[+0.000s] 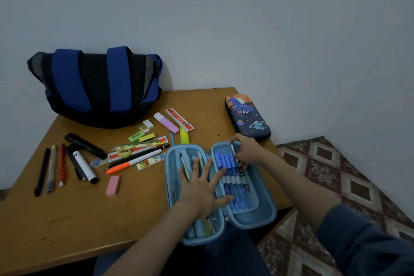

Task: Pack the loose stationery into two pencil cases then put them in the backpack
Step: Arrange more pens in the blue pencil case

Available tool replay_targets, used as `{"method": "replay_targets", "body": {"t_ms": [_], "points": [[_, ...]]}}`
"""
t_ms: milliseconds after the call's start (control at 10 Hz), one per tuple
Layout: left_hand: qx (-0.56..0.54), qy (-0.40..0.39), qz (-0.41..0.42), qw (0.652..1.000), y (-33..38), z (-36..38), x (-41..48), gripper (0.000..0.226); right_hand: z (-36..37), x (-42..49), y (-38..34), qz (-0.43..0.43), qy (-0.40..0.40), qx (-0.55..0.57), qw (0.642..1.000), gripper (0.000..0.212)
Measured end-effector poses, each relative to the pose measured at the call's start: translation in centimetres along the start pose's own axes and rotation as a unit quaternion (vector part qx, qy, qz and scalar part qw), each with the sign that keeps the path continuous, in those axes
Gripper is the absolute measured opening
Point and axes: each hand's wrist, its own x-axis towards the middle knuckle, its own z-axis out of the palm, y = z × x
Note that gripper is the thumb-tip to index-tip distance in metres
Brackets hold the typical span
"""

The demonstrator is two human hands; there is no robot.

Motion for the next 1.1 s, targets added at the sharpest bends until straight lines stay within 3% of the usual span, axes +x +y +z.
{"method": "replay_targets", "body": {"t_ms": [300, 500, 700, 1100], "points": [[-0.009, 0.001, -0.001, 1.0, 0.0, -0.1, -0.1, 0.078, 0.1, -0.3, -0.3, 0.041, -0.045, -0.049, 0.997, 0.042], [-0.017, -0.004, 0.008, 1.0, 0.2, -0.3, 0.0, 0.107, -0.1, -1.5, -0.4, 0.066, -0.086, -0.098, 0.989, 0.038], [-0.024, 0.0, 0.011, 1.0, 0.1, -0.1, 0.2, 0.108, 0.4, -1.3, 0.3, 0.045, -0.013, -0.09, 0.995, 0.036], [-0.036, -0.001, 0.014, 0.999, 0.1, -0.2, 0.0, 0.108, 0.5, -1.2, 0.4, 0.042, 0.019, -0.073, 0.996, 0.031]]}}
